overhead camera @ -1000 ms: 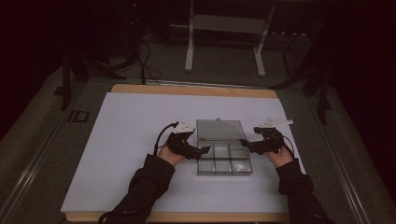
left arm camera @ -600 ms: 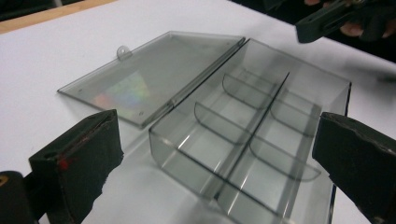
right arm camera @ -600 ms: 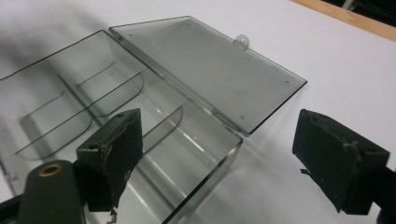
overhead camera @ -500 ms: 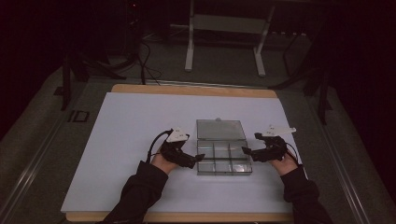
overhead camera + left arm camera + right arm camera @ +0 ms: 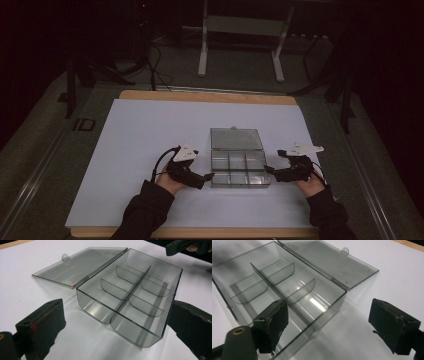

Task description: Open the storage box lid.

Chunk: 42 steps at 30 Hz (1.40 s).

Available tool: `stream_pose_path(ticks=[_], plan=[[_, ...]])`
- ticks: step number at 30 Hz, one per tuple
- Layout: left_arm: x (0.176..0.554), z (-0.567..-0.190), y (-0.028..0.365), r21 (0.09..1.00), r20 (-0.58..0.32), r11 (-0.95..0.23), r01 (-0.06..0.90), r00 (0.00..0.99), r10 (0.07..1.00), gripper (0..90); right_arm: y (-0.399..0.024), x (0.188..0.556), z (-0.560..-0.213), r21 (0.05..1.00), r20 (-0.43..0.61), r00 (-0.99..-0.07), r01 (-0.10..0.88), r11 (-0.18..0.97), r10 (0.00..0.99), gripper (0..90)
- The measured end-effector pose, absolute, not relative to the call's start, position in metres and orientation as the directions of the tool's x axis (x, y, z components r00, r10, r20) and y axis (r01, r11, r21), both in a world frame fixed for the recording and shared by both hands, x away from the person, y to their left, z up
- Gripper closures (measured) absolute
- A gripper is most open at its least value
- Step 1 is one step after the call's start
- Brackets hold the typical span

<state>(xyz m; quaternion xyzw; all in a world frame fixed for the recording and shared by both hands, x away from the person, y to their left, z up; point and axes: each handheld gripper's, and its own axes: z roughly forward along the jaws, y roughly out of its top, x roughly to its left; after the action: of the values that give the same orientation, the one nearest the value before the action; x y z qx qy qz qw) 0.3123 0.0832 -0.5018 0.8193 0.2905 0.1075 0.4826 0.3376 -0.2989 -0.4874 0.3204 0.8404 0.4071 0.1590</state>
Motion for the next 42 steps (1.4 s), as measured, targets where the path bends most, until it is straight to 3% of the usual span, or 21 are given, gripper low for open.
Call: stream_pose_path(ticks=[14, 42], plan=[[0.293, -0.511, 0.092, 0.845, -0.104, -0.373, 0.383, 0.803, 0.587, 2.4, -0.316, 0.317, -0.499, 0.793, -0.015, -0.738, 0.402, 0.457, 0.675, 16.0], [0.257, -0.532, 0.117, 0.817, -0.068, -0.39, 0.426, 0.741, 0.668, 2.4, -0.355, 0.278, -0.519, 0.818, -0.062, -0.621, 0.417, 0.396, 0.781, 15.2]])
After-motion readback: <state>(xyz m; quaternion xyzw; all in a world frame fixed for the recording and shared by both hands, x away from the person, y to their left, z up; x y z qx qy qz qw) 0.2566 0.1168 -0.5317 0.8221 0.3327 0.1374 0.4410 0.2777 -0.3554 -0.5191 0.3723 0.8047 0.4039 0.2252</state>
